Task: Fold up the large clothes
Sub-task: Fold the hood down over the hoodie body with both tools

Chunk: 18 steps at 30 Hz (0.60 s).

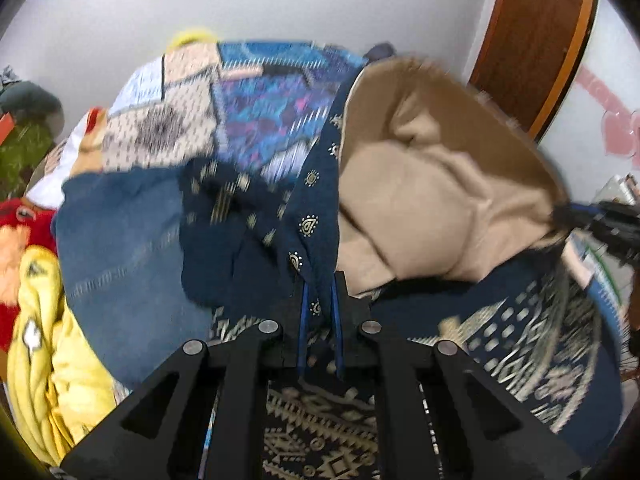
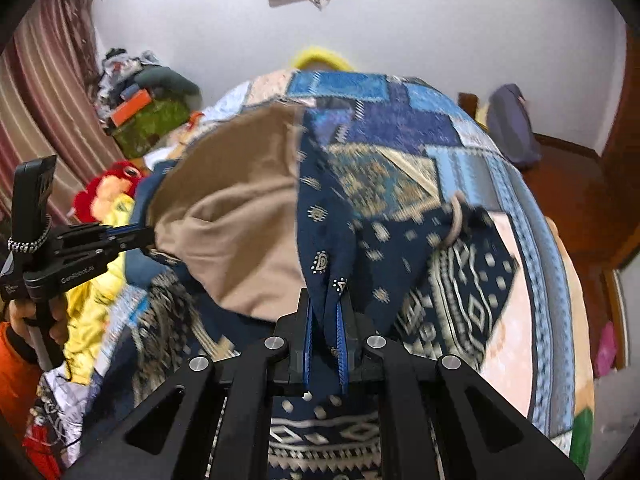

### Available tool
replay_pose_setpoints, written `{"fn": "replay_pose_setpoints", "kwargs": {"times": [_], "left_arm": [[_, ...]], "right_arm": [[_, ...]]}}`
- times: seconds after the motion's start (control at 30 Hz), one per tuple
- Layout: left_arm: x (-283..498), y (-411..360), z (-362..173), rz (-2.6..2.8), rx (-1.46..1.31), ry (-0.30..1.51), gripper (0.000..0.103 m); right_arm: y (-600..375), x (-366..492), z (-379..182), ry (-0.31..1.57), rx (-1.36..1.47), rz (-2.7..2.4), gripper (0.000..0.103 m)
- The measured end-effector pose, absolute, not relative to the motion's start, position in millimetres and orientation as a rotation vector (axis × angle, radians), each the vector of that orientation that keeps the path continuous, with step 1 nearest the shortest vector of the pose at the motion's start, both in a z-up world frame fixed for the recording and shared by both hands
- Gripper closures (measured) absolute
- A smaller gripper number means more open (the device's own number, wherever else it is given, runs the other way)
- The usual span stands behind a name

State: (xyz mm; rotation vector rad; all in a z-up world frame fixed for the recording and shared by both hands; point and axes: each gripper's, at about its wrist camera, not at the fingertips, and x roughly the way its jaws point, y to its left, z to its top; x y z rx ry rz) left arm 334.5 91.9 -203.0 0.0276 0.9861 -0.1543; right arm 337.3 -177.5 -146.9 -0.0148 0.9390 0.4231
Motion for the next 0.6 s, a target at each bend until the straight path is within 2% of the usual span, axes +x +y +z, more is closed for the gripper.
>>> {"fn": "replay_pose_setpoints", "kwargs": {"times": [0.23, 0.33, 0.53, 0.6], "left_arm": [[332.1, 103.0, -252.2, -0.086, 0.038, 1.049, 0.093], [332.4, 105.7, -261.8, -0.075, 0.021, 1.056, 0.091], [336.7, 114.8, -269.3, -0.062, -0.026, 1.075, 0.08], [336.9, 117.5, -269.8, -0.059, -0.02, 1.076, 0.072]], "right_arm": [[-187.9, 330.4, -185.4, 0.959, -0.231, 0.233, 0.095], [-203.0, 334.5, -197.7, 1.01, -0.202, 0.222, 0.095], [-218.8, 336.9, -200.6, 1.038, -0.133, 0.235, 0.091], [-217.1, 335.6, -200.3, 1.036, -0.142, 0.228, 0.089]]}}
